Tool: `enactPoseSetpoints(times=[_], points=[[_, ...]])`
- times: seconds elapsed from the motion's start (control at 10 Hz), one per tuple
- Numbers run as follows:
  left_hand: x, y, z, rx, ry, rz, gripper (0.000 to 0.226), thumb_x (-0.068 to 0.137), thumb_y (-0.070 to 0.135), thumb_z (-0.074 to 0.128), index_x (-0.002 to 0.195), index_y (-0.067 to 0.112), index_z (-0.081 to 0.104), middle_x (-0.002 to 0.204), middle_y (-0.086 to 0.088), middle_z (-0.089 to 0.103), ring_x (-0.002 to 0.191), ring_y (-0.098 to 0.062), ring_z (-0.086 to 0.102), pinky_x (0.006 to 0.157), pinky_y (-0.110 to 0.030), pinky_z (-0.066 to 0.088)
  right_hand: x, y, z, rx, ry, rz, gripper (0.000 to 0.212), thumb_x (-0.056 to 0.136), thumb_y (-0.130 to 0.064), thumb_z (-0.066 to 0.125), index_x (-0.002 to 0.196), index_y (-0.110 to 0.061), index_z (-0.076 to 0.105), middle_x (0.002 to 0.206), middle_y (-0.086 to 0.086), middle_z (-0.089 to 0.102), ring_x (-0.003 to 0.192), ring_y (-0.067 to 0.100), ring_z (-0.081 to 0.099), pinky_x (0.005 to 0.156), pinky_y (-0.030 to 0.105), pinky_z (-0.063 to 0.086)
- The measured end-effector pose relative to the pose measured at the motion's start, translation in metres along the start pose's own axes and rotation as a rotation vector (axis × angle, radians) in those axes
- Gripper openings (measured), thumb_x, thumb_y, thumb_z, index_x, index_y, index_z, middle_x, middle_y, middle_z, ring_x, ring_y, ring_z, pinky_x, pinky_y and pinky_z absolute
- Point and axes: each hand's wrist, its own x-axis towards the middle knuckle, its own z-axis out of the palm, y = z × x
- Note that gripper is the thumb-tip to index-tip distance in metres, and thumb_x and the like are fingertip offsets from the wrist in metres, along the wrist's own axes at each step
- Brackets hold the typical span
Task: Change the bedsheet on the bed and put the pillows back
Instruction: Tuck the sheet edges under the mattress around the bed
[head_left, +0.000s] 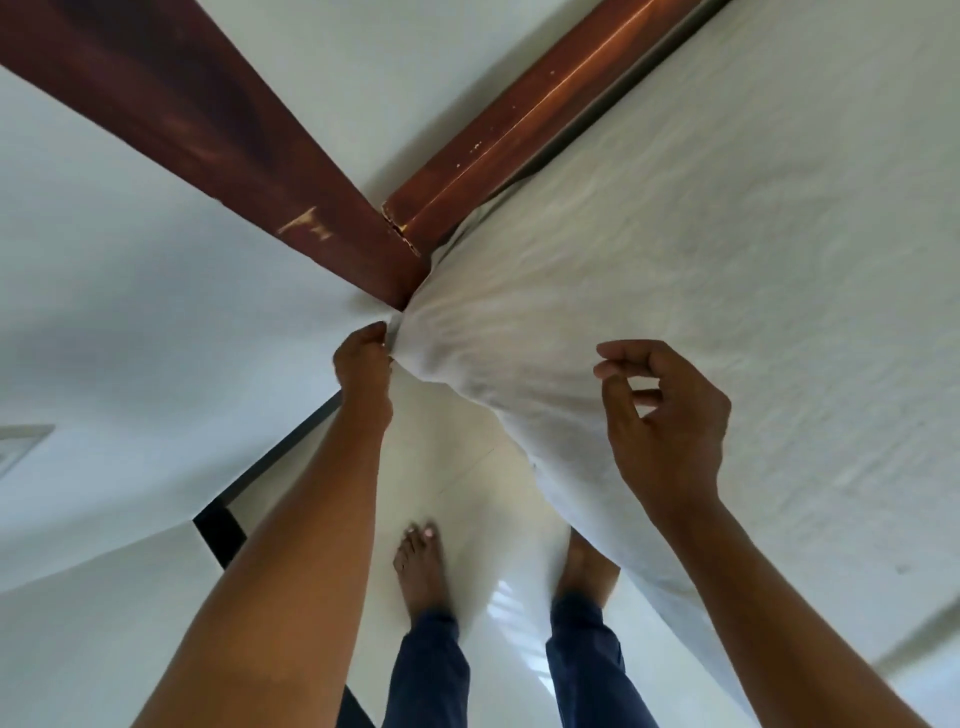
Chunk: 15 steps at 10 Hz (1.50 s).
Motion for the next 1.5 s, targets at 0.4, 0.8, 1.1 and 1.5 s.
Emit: enactPoseSetpoints(times=[0.4,0.8,1.1,1.5], points=[[0.024,0.008,-0.001,0.11,-0.019,-0.16,0.041,0.09,0.017,0.061,0.126,-0.001,0.064,0.127,-0.02,0.067,0.113,-0.033,0.067,0.095,-0.039,0.055,-0.044,-0.031,0.067,-0.064,-0.044,-0.113,0.022,0.093,-0.021,0.059,0.111,-0.019,0.07,0.103,-0.009,0.071,0.093,0.01,0.068,0.074,0.033,0.059],[-0.137,0.018,0.006,0.791,-0.472,1.365,0.016,0.091,0.02,0.07,0.104,0.013,0.065,0.103,-0.004,0.06,0.095,-0.021,0.055,0.079,-0.03,0.046,-0.122,0.009,0.038,-0.471,0.18,0.16,0.045,0.085,-0.034,0.069,0.128,-0.024,0.065,0.129,0.004,0.062,0.12,0.025,0.056,0.097,0.045,0.05],[-0.119,0.042,0.034,1.061,-0.331,1.5,0.028,0.09,0.024,0.071,0.109,0.008,0.059,0.107,-0.021,0.055,0.096,-0.042,0.052,0.078,-0.052,0.046,-0.151,0.06,0.007,-0.581,0.295,0.12,0.024,0.072,0.001,0.082,0.083,-0.017,0.07,0.084,0.0,0.06,0.082,0.024,0.053,0.066,0.033,0.044],[-0.082,0.036,0.019,0.331,-0.166,0.169,0.01,0.094,0.011,0.058,0.099,0.008,0.065,0.077,-0.013,0.068,0.052,-0.021,0.064,0.056,-0.035,0.061,-0.125,0.009,0.059,-0.369,0.06,-0.125,0.007,0.089,-0.018,0.065,0.088,-0.018,0.071,0.083,0.002,0.063,0.078,0.025,0.058,0.071,0.037,0.044]])
